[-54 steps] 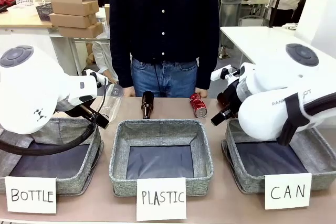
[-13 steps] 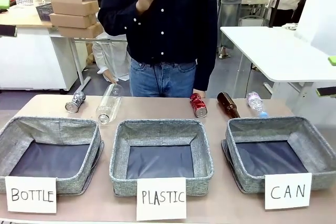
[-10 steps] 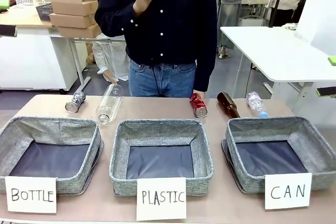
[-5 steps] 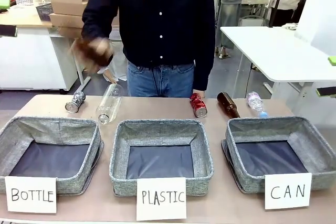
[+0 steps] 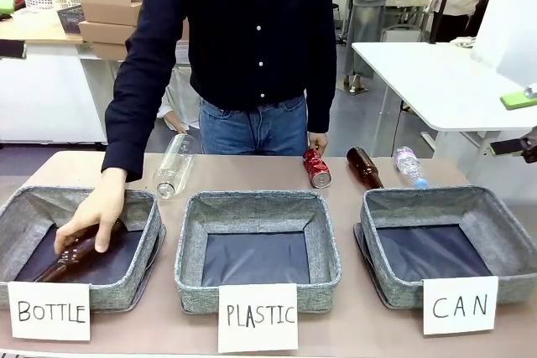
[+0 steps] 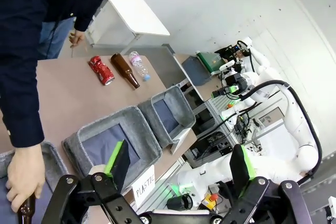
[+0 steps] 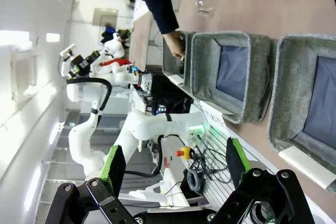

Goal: Sort the can waste into the basket.
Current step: Pick up the can waste from the table and place it in the right Fabric basket.

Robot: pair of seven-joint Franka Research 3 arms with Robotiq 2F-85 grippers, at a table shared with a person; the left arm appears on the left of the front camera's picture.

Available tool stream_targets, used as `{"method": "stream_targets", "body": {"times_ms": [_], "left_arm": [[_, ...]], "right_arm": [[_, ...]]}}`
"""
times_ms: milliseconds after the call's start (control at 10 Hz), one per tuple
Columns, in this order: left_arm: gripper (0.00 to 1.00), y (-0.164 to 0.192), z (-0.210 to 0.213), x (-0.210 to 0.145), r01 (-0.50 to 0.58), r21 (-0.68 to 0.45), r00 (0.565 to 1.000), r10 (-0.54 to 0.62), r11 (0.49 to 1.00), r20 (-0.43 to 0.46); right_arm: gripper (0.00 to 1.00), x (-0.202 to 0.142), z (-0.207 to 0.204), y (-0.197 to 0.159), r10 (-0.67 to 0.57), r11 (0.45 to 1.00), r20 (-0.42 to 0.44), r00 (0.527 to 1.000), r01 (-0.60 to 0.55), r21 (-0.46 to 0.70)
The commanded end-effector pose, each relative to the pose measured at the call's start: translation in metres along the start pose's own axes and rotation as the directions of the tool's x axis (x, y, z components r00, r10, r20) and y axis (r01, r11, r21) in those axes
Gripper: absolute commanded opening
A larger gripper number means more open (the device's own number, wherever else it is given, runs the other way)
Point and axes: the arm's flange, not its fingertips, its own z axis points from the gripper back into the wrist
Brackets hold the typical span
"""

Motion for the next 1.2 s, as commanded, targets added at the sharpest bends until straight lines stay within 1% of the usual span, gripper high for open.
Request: {"method": "stream_targets", "body": {"times_ms": [0, 100, 200, 300, 400, 500, 600, 700, 800, 900, 1000, 1100], "left_arm": [[1.0, 0.005, -0.006, 0.003, -0.018, -0.017, 1.0, 0.018, 1.0, -0.008], [1.0, 0.0, 0.0, 0.0, 0.0, 0.0, 1.0, 0.0, 1.0, 0.0], [1.0, 0.0, 0.0, 0.0, 0.0, 0.0, 1.0, 0.0, 1.0, 0.0], [1.0, 0.0, 0.0, 0.0, 0.0, 0.0, 1.0, 0.0, 1.0, 0.0], [1.0, 0.0, 0.0, 0.0, 0.0, 0.0, 1.0, 0.0, 1.0, 0.0], [1.0, 0.0, 0.0, 0.0, 0.0, 0.0, 1.0, 0.0, 1.0, 0.0], [1.0, 0.0, 0.0, 0.0, 0.0, 0.0, 1.0, 0.0, 1.0, 0.0], [1.0, 0.0, 0.0, 0.0, 0.0, 0.0, 1.0, 0.0, 1.0, 0.0], [1.0, 0.0, 0.0, 0.0, 0.0, 0.0, 1.0, 0.0, 1.0, 0.0], [1.0, 0.0, 0.0, 0.0, 0.0, 0.0, 1.0, 0.0, 1.0, 0.0], [1.0, 0.0, 0.0, 0.0, 0.0, 0.0, 1.0, 0.0, 1.0, 0.0], [1.0, 0.0, 0.0, 0.0, 0.0, 0.0, 1.0, 0.0, 1.0, 0.0]], "right_arm": [[1.0, 0.006, -0.016, 0.005, 0.052, 0.997, 0.003, 0.999, -0.052, -0.049], [1.0, 0.014, -0.037, 0.012, 0.117, 0.991, -0.03, 0.993, -0.119, -0.065], [1.0, 0.025, -0.058, 0.019, 0.171, 0.975, -0.015, 0.985, -0.171, -0.145], [1.0, 0.044, -0.085, 0.024, 0.221, 0.951, -0.015, 0.975, -0.219, -0.218], [1.0, 0.063, -0.111, 0.021, 0.236, 0.932, -0.038, 0.971, -0.237, -0.273], [1.0, 0.082, -0.135, 0.011, 0.239, 0.902, -0.04, 0.97, -0.237, -0.361], [1.0, 0.089, -0.153, -0.001, 0.238, 0.871, -0.06, 0.969, -0.241, -0.428], [1.0, 0.073, -0.152, -0.003, 0.24, 0.872, -0.069, 0.968, -0.246, -0.424], [1.0, 0.069, -0.144, 0.018, 0.236, 0.899, -0.065, 0.969, -0.244, -0.365], [1.0, 0.069, -0.144, 0.018, 0.236, 0.899, -0.065, 0.969, -0.244, -0.365], [1.0, 0.077, -0.161, 0.004, 0.236, 0.882, -0.068, 0.969, -0.243, -0.404], [1.0, 0.099, -0.166, -0.001, 0.208, 0.9, 0.092, 0.974, -0.153, -0.408]]}}
